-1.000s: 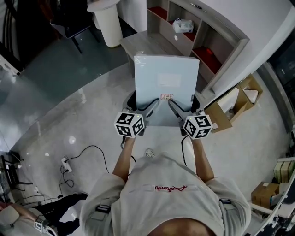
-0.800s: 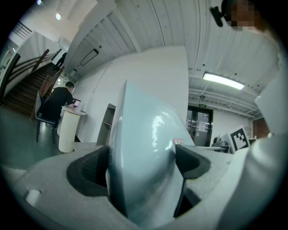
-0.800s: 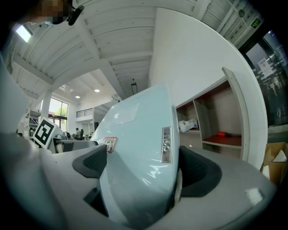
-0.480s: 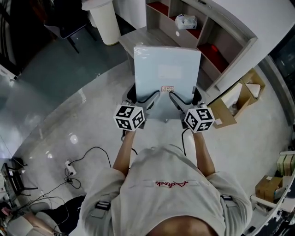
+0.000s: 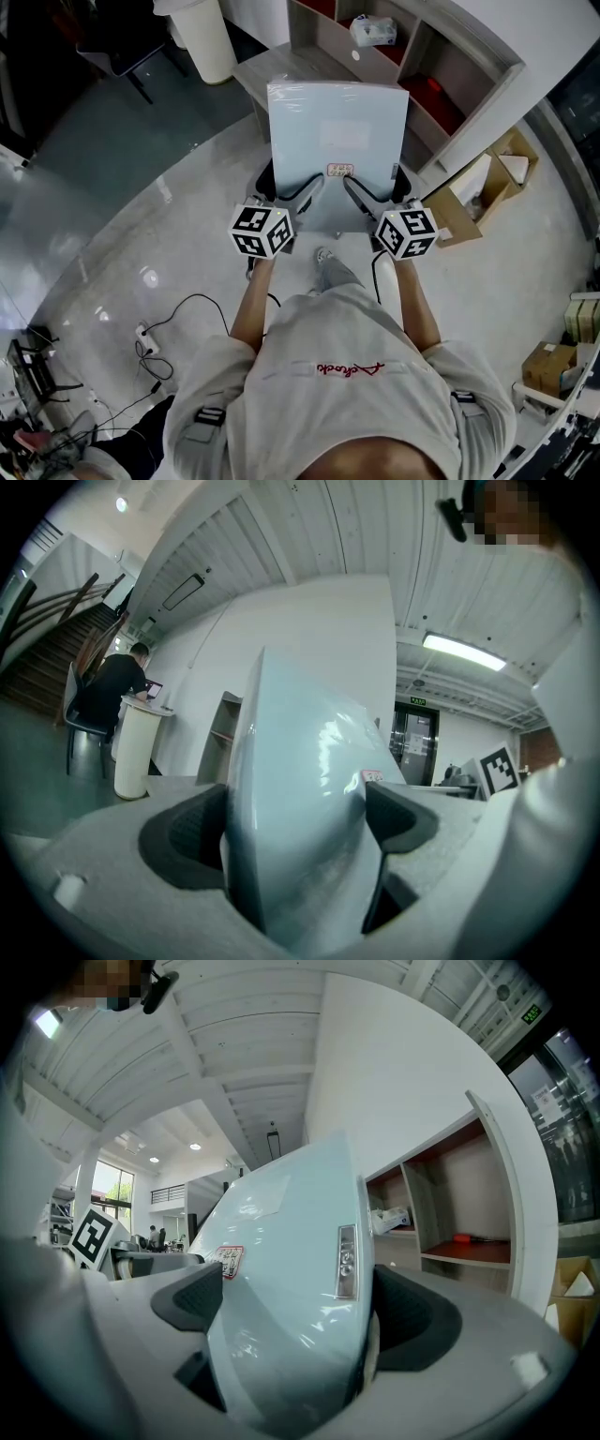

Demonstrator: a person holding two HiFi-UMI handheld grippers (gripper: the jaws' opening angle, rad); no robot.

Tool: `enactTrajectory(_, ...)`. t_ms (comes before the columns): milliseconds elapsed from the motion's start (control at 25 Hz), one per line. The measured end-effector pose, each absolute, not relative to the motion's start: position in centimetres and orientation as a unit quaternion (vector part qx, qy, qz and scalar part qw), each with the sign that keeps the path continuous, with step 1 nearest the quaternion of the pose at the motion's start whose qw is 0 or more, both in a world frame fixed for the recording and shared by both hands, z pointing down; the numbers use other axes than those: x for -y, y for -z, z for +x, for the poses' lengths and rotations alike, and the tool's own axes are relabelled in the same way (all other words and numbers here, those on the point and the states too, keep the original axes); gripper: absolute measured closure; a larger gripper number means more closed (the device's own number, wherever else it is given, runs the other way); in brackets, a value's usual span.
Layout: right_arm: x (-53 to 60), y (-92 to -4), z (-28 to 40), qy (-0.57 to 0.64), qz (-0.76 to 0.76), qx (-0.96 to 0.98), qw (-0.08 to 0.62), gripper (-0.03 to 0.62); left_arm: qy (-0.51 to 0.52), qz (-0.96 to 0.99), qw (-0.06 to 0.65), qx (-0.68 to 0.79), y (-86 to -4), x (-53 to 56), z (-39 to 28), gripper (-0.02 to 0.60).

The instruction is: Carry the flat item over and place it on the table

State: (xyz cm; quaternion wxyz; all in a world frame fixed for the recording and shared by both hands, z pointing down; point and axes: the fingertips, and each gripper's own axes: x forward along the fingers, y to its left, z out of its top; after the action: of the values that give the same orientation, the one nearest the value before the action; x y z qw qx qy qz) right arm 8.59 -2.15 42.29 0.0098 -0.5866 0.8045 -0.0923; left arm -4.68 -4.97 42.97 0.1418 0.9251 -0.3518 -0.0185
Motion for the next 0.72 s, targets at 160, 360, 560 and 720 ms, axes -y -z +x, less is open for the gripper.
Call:
enactTrajectory(160, 2.8, -42.6, 8.4, 0.095, -0.585, -0.806, 0.009, 0.077, 0.017, 0.924, 0.144, 0.354, -43.3, 5.6, -4.9, 0.11)
enactTrajectory(360, 4.4, -42.9, 8.7, 0.094, -0.584, -0.806, 0.012, 0.077, 0.016, 0.924, 0.14, 0.355, -43.5, 7.1, -4.5, 0.11)
enactTrajectory(560, 7.6, -43.1, 8.8, 0.094, -0.58, -0.809, 0.012, 0.077, 0.016, 0.922, 0.14, 0.36, -43.7, 10.2, -4.5, 0.11)
enactTrajectory(720, 10.5, -43.4, 9.4, 0.099, -0.579, -0.809, 0.013, 0.077, 0.012, 0.922, 0.142, 0.361, -43.9, 13.1, -3.9, 0.11)
